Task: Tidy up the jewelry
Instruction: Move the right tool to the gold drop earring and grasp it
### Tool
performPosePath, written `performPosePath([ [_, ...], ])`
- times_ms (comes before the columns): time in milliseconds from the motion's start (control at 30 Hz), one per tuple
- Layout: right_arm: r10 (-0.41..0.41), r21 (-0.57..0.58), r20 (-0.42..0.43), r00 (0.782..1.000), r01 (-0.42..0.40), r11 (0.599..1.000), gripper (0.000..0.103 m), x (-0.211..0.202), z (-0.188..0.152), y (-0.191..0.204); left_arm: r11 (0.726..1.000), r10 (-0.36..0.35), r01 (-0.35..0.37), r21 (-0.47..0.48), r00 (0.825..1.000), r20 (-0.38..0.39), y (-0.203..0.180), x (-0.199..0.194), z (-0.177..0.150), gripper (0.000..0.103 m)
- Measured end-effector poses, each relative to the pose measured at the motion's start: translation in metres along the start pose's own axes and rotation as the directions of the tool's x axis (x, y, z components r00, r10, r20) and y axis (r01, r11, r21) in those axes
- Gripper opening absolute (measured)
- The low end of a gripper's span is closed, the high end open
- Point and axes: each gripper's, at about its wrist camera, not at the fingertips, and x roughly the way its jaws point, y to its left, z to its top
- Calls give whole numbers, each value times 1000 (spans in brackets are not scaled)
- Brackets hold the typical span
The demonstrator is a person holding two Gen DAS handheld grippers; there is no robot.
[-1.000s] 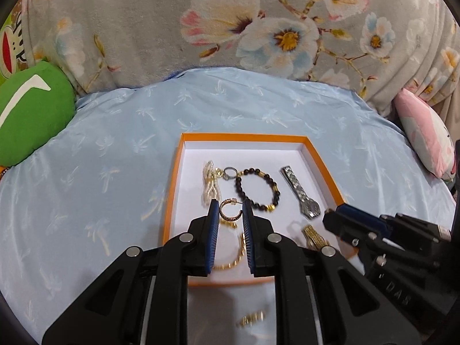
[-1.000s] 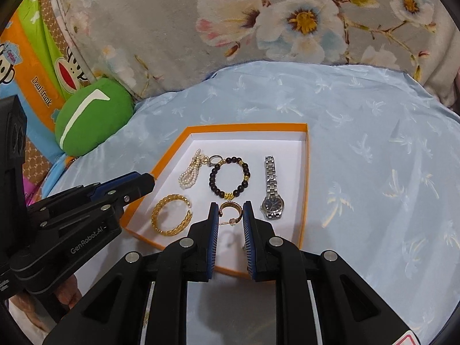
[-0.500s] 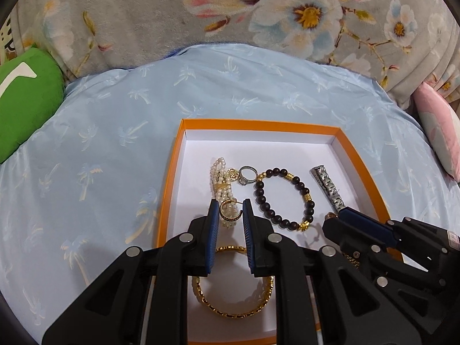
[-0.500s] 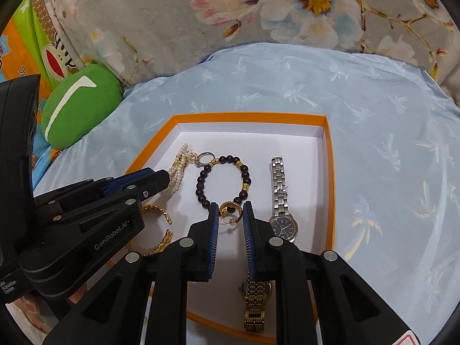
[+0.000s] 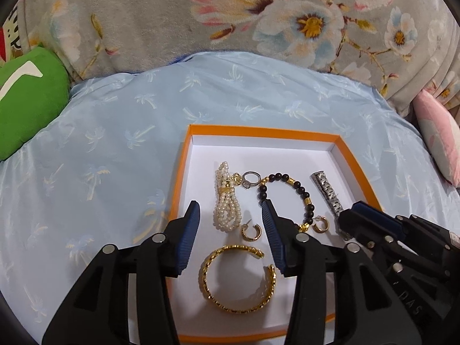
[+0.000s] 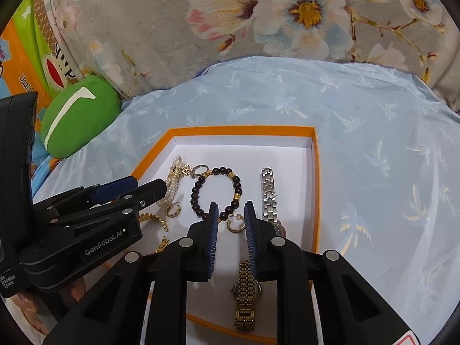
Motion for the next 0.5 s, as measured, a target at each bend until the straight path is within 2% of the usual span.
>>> performPosePath([
  [100,29,-5,19,999,-29,1000,18,-19,-8,0,1000,2,-2,-16,1000,31,9,-18,-8,43],
  [233,73,-36,-2,997,-73,997,18,-42,-31,10,999,20,-19,-29,998,54,23,-46,-31,43],
  [500,159,-151,-109,981,-174,973,24,-69,-92,60,997,60,-60,-53,998,-3,44,-85,-90,43],
])
